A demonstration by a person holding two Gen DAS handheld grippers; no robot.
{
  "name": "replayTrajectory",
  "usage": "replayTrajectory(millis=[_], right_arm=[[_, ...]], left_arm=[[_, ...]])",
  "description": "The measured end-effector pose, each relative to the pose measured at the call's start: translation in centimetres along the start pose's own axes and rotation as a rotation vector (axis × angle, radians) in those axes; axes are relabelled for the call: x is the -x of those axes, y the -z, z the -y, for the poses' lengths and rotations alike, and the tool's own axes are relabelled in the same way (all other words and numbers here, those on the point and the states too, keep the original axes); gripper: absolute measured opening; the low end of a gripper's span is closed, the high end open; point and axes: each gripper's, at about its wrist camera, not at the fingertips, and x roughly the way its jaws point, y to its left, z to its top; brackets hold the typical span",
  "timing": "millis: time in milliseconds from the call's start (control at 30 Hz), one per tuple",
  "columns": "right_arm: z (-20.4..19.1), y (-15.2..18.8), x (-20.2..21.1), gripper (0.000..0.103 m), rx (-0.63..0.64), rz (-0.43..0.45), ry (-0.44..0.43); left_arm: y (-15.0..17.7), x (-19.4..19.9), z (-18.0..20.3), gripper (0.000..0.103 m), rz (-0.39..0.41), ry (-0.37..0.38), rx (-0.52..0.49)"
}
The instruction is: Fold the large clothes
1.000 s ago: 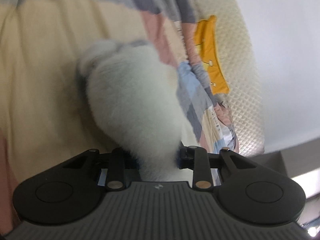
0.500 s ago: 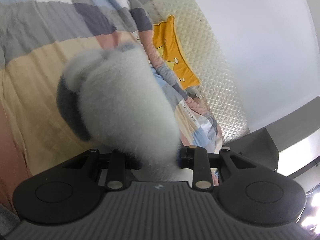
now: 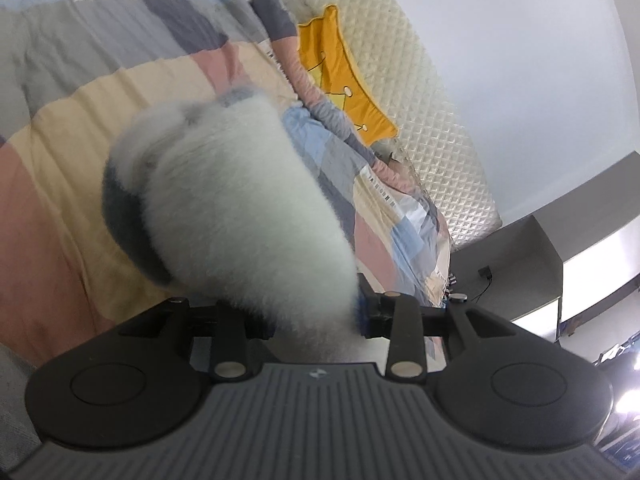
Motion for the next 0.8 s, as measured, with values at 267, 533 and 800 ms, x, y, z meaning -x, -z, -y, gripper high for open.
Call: replayTrajectory(millis=[267,533,800], right_arm=[[-0.8,-1.5,-1.7,0.060,0.006,-0.015,-0.070],[-2.0,-4.7,-5.6,0.060,0.004,-0.031,-0.064],[-1.9,-7.5,-12.2,0.059,0.072,-0.100,0.041]], left_arm=[[-2.0,-1.8,0.5,0.042,0.028,0.026,0.034],[-6.0,-6.4,1.6,0.043,0.062,0.007,0.081],[-10.0,-13.5,2.0,0.043,0.043,-0.071,0.034]])
